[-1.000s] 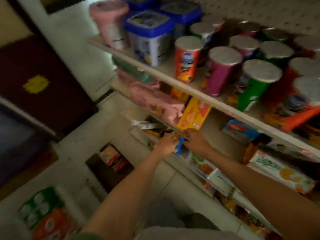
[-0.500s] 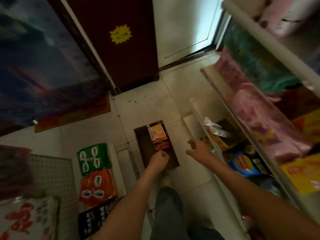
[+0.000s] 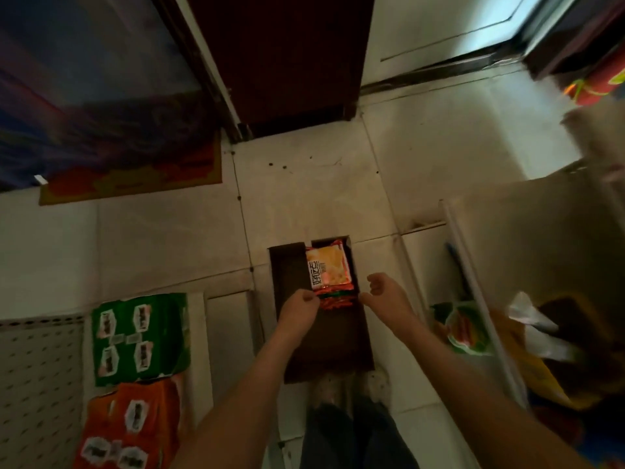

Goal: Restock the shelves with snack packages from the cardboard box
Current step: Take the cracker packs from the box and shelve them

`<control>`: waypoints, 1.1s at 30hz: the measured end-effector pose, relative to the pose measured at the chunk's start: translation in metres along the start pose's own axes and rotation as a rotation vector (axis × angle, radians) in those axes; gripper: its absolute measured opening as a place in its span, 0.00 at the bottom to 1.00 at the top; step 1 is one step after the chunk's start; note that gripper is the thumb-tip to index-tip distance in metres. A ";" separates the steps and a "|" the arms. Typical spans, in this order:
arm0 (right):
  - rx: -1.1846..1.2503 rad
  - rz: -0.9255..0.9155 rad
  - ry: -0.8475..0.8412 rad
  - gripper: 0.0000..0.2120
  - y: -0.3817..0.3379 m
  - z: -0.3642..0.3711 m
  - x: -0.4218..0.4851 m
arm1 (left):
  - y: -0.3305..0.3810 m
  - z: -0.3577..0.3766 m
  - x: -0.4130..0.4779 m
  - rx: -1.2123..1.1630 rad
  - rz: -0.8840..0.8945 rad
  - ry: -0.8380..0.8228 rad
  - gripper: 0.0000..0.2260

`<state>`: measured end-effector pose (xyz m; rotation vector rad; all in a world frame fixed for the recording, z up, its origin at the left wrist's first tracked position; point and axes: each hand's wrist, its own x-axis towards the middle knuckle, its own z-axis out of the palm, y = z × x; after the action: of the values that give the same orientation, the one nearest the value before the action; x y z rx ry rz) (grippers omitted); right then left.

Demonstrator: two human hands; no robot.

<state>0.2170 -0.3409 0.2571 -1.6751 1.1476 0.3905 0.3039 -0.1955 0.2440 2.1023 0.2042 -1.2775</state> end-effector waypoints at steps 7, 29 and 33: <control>0.170 0.061 -0.111 0.12 0.058 0.075 0.148 | -0.042 0.036 0.163 -0.196 -0.130 0.035 0.22; 0.039 0.124 -0.019 0.27 0.114 0.139 0.251 | -0.076 0.070 0.277 -0.246 -0.296 0.047 0.27; 0.088 0.201 -0.002 0.30 0.109 0.137 0.240 | -0.079 0.066 0.255 -0.338 -0.258 0.059 0.19</control>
<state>0.2810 -0.3443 -0.0329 -1.4881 1.3180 0.4612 0.3506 -0.2252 -0.0252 1.8647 0.6870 -1.2256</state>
